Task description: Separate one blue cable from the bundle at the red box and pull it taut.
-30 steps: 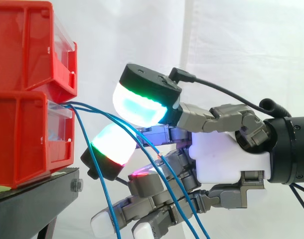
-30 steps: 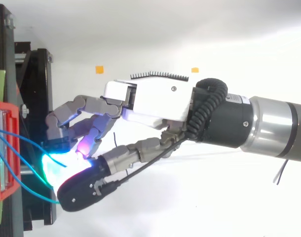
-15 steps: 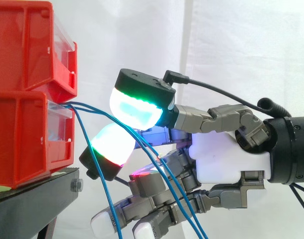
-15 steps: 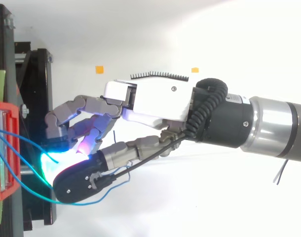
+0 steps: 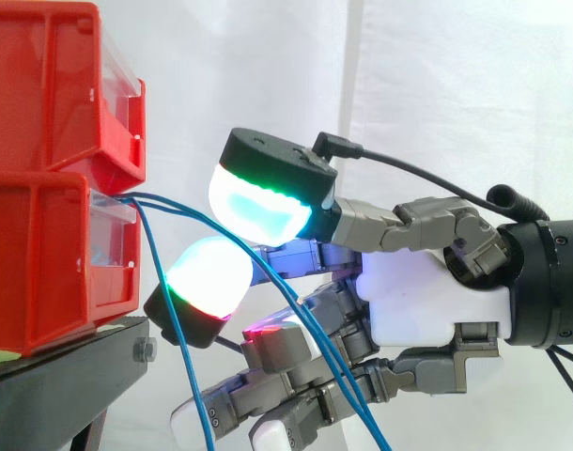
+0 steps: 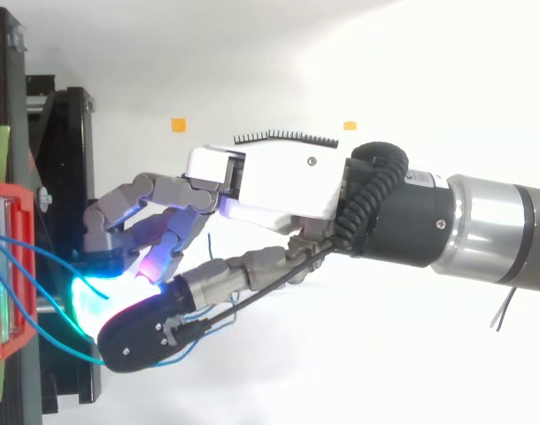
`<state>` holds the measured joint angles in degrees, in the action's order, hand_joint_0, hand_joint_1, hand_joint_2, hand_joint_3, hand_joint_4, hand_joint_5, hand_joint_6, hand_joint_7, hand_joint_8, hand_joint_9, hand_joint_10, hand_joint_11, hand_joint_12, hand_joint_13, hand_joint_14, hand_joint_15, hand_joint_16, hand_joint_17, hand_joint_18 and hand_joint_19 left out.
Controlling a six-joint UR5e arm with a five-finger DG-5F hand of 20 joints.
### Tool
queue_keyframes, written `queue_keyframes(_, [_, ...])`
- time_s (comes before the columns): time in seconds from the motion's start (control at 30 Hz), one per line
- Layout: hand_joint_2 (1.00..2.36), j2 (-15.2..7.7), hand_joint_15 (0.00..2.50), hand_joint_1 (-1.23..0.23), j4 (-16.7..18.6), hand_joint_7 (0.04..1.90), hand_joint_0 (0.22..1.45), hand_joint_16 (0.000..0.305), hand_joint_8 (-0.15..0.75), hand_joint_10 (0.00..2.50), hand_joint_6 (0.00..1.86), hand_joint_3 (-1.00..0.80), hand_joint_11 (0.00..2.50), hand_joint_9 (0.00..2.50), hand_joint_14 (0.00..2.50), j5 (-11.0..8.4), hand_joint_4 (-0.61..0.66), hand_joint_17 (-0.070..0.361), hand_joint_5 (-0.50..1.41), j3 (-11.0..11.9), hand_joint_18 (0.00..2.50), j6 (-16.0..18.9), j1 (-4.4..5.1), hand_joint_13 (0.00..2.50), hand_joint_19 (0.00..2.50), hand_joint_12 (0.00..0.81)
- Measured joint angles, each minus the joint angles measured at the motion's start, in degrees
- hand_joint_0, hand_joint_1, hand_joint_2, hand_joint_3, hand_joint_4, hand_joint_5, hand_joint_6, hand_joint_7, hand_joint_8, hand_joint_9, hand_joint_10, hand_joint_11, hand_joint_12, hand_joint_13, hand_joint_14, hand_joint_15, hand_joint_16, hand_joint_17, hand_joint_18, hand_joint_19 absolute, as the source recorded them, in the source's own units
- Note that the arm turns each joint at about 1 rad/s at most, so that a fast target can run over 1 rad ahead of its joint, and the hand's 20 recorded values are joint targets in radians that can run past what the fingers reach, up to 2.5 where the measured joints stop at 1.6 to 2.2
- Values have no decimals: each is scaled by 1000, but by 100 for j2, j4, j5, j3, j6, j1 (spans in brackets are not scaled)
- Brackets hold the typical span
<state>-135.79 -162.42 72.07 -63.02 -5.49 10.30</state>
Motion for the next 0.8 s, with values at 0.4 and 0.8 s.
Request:
queue_keyframes(0.4, [1014,0,435,-465,0,1168,642,49,276,27,678,-306,1240,1076,16,-25,38,111,-146,0,663,3,14,634,647,383])
queue_keyframes(0.8, [1020,0,440,-596,0,1063,618,50,286,26,792,-168,1249,1072,18,-78,70,111,-182,10,675,-5,22,647,639,386])
